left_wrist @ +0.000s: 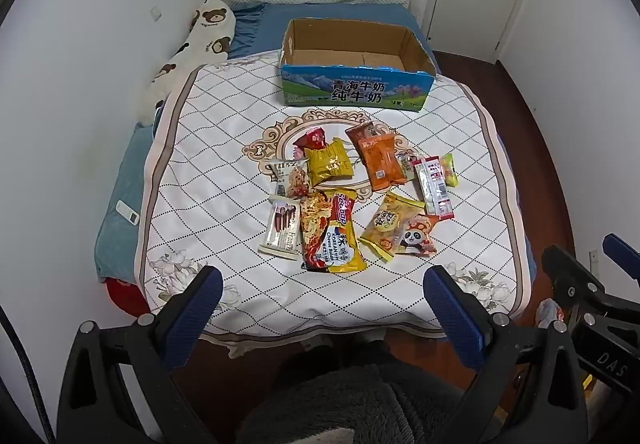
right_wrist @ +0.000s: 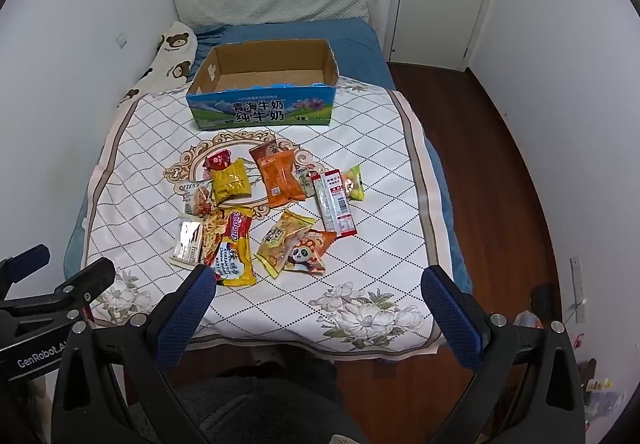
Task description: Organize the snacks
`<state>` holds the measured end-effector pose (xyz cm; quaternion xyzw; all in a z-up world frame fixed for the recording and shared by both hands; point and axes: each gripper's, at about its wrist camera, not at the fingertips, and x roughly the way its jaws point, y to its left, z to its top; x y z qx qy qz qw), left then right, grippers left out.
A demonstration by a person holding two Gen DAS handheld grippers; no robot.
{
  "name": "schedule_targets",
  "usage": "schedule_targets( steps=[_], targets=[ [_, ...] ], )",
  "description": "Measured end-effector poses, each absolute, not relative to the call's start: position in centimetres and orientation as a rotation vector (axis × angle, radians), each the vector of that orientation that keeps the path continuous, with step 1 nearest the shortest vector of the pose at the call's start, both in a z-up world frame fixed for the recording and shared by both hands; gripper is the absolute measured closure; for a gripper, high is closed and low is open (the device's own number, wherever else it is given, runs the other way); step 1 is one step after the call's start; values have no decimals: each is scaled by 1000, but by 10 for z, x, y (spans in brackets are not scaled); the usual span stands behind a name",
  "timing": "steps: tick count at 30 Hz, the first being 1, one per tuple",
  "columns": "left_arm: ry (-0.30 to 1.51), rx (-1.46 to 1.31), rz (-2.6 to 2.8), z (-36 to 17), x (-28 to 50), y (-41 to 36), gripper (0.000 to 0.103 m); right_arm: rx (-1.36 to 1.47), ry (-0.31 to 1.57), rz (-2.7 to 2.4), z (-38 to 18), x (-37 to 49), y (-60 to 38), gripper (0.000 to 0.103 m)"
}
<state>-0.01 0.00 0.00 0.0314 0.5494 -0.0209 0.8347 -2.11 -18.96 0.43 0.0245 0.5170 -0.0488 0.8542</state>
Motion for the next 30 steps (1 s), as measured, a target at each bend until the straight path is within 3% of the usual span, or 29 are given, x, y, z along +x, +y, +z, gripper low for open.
schedule_targets(
  steps=[30],
  targets=[
    [1165, 63, -52, -3, -2, -4, 0, 59, 1085, -104, 4, -22, -190, 0]
  ],
)
